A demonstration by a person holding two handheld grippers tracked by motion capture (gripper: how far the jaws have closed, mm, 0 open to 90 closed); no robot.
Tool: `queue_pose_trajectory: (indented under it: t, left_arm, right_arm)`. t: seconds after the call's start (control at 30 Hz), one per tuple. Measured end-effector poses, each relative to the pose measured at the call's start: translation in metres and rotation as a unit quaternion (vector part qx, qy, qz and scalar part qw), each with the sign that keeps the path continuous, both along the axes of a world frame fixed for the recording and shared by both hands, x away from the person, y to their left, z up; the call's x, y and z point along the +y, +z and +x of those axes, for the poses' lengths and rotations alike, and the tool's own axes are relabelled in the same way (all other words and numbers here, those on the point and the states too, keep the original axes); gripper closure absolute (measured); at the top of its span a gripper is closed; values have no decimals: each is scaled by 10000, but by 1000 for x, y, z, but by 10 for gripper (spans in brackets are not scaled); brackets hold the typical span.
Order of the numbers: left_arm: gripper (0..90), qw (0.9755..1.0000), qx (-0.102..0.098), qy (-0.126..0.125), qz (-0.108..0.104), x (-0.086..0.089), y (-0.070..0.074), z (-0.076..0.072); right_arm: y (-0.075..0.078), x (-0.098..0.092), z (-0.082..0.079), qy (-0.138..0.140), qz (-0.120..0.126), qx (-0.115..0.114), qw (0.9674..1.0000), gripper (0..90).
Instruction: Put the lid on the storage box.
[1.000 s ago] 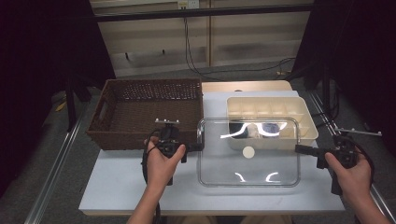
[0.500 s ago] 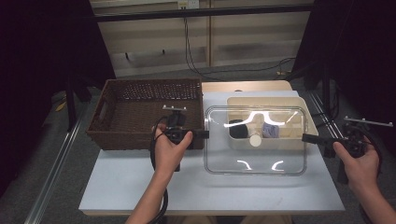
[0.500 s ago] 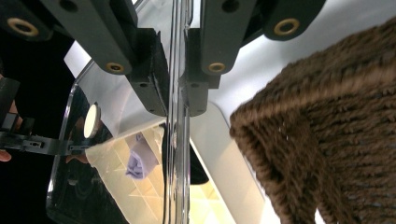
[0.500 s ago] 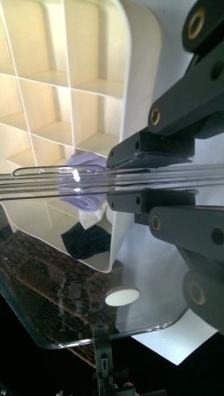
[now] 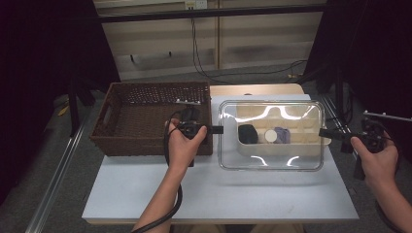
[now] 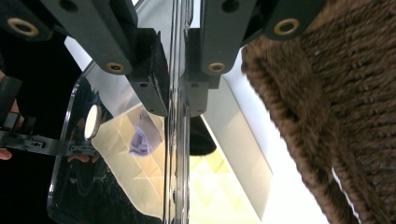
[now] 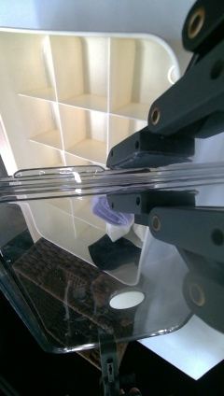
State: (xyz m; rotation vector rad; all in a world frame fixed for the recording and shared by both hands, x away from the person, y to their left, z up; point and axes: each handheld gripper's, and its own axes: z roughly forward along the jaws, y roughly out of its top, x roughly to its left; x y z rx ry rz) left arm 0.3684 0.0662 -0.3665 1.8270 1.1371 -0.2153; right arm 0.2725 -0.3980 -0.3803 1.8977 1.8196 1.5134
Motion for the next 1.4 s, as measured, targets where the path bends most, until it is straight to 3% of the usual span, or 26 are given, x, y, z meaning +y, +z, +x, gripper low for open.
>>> queue_pose_trajectory:
  t: [0.27, 0.8, 1.4]
  left_arm:
    - [799, 10000, -68, -36, -19, -9, 6, 14]
    - [800, 9999, 12, -36, -102, -25, 5, 41]
    - [799, 9999, 69, -18, -91, -43, 7, 60]
  right_arm:
    - [5, -9, 14, -112, -38, -56, 9999, 781]
    - [9, -23, 36, -262, -66, -126, 9996, 781]
    - [14, -38, 53, -414, -63, -170, 9990, 779]
